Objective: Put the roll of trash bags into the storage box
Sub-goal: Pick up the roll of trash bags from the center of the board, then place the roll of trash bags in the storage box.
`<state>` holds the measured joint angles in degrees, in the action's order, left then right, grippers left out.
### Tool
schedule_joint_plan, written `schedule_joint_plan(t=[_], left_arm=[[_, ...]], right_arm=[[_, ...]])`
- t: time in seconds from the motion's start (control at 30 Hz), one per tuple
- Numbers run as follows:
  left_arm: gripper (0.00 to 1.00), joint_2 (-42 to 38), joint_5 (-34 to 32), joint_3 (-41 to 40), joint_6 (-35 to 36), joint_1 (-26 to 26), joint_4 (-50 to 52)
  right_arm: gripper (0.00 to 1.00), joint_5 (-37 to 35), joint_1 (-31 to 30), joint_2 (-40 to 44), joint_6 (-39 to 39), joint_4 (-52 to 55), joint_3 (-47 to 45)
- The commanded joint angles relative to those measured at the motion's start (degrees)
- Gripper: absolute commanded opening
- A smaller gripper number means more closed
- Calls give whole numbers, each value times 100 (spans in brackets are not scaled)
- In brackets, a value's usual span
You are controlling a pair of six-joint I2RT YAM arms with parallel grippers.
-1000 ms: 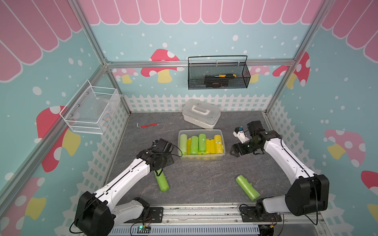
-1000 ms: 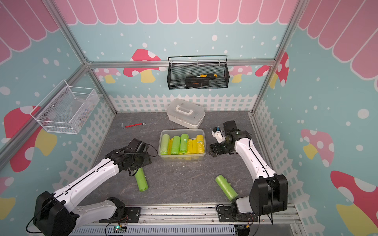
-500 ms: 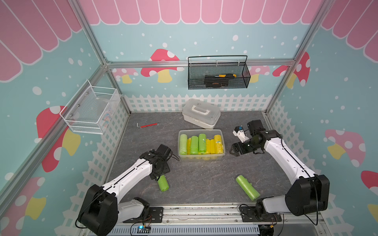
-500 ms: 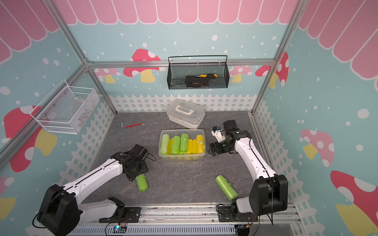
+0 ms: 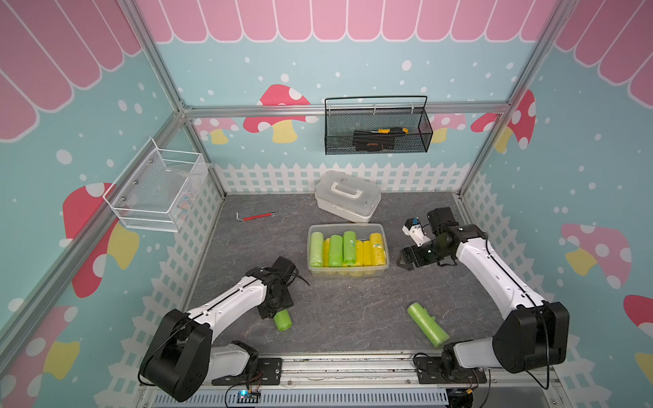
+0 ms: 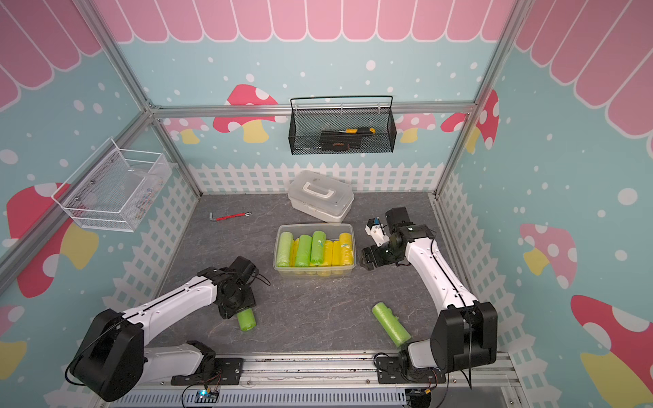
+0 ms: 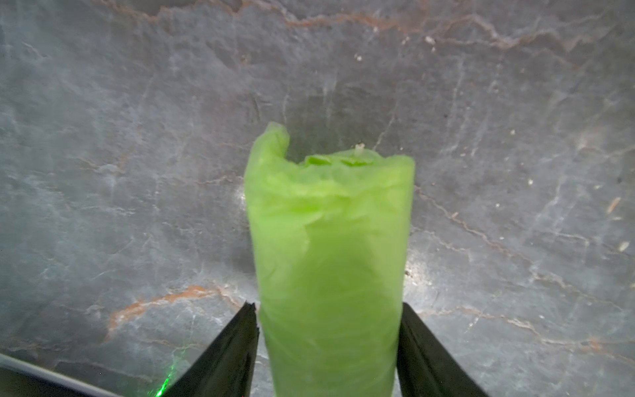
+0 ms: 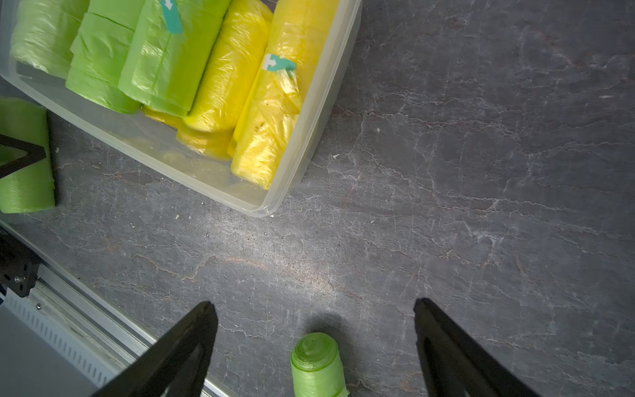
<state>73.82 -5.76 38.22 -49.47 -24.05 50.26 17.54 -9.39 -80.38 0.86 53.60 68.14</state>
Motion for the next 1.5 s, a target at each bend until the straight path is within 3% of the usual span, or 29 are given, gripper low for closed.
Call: schedule_joint_plan(t=[0.0,0.2,0.37,0.6,0.73,0.87,1.13,1.47], left_arm=[[62,100,129,-86,-36,26,-230],[50,214,344,-113,103,27,-507],[35,-127,406,-63,155,19,-526],[29,-969,600,415,480,-37,-534],[29,-1068,596,1048,664,-107,-543],[29,-464,609,2001,1044,-296,-572],[31,1597,849,4081,1729,-966,-788],[31,3530,1411,6165,2011,-1383,-776]], right_arm=[[90,-30,-20,-48,54,124,136],[87,-71,-27,-44,54,132,121],[86,-94,-24,-57,59,142,129],[86,-93,-28,-99,63,170,190],[85,-93,-27,-81,59,185,200],[85,-76,-20,-105,38,183,226],[85,-71,-22,-60,-22,185,253],[84,-583,-24,48,446,309,125]])
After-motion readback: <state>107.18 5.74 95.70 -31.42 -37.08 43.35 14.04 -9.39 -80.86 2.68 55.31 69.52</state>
